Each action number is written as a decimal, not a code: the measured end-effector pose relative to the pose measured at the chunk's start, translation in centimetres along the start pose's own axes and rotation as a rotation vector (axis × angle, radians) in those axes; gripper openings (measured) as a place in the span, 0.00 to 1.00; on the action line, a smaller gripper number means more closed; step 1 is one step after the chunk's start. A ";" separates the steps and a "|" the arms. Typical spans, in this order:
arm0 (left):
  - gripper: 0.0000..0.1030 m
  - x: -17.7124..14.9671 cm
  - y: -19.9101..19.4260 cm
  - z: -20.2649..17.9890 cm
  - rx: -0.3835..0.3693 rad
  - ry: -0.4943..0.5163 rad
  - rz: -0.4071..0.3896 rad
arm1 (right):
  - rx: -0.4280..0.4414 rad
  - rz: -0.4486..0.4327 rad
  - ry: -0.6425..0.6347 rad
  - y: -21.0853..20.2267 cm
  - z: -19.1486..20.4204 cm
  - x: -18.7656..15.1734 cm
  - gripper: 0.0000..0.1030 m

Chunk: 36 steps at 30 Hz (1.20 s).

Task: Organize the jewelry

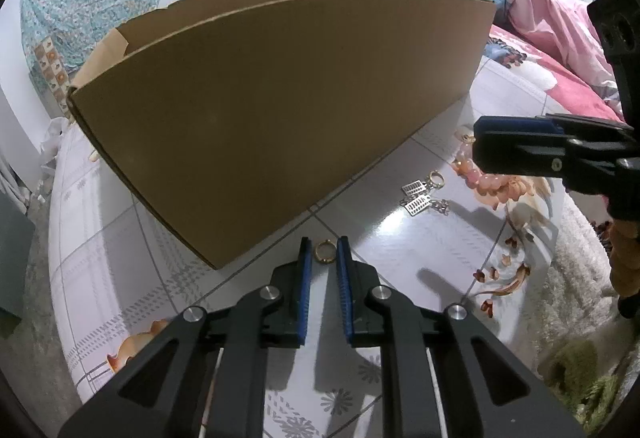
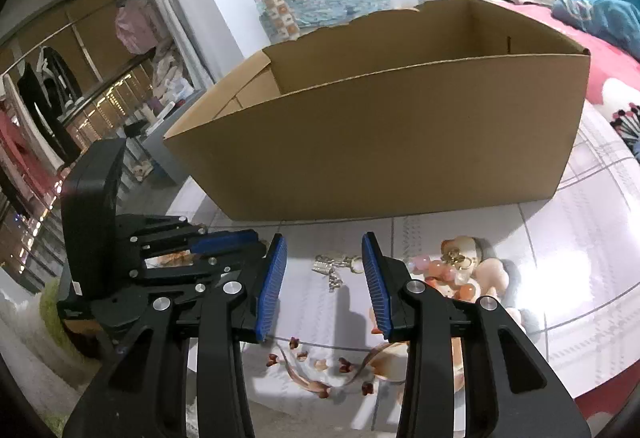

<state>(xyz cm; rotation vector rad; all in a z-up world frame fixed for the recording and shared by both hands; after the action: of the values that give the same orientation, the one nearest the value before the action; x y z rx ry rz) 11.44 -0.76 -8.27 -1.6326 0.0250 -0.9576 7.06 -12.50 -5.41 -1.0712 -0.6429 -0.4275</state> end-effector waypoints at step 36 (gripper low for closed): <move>0.05 -0.2 -0.8 0.0 -0.039 -0.008 -0.016 | -0.017 0.059 -0.068 1.1 2.3 -1.0 0.31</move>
<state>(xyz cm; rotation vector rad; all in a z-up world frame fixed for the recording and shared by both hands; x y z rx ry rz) 10.91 -0.36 -7.72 -1.6744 0.0249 -0.9680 6.38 -9.90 -6.06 -1.1218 -0.6671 -0.3473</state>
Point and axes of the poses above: each gripper's, at about its wrist camera, not at the fingertips, and y roughly the way its jaws point, z to its left, x to its top, the point moved 5 cm from there along y, roughly the way its jaws point, and after that the axes turned 3 degrees about z, right-handed, at the moved point
